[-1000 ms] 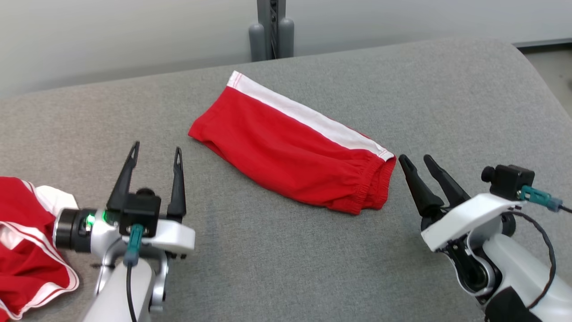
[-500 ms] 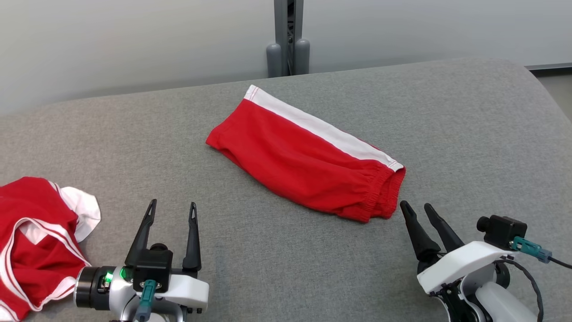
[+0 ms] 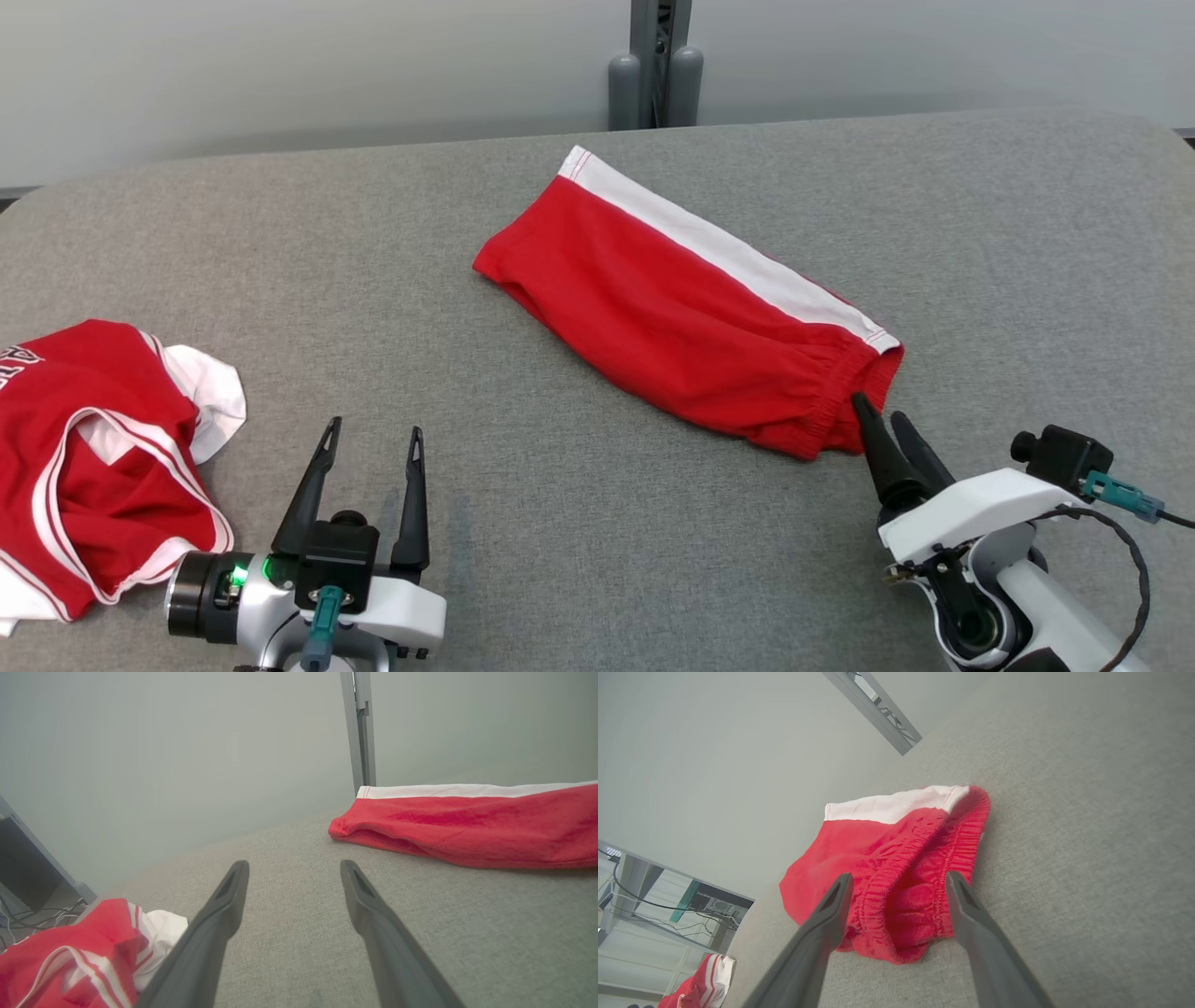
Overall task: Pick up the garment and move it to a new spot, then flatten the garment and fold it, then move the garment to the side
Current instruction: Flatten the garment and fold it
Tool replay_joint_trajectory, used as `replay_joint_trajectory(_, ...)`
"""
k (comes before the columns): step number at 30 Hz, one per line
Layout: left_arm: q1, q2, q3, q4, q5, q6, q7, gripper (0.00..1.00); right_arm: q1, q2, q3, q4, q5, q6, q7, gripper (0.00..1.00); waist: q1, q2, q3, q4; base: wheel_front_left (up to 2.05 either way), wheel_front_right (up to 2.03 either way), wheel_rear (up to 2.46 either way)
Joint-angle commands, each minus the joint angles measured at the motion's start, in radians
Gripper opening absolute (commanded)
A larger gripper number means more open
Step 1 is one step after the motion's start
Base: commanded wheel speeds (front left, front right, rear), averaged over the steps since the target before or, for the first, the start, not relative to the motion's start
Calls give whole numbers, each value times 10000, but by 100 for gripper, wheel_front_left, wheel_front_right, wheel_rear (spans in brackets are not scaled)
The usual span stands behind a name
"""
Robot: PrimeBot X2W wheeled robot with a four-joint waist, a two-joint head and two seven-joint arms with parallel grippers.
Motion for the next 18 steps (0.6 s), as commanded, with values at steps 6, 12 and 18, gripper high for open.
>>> replay_joint_trajectory(6,-259,-115,-74,110,110,-43,-42,100,-490,251,-285,996,-217,4,-188,100,0,-1,269,229,0,0,0)
replay_joint_trajectory(12,-424,-218,-123,212,183,-69,-42,100,-731,217,-348,1385,103,4,80,100,0,-1,463,406,0,0,0)
replay_joint_trajectory(18,-560,-277,-184,251,263,-113,-42,100,-910,123,-381,1809,481,4,565,100,0,-1,647,578,0,0,0)
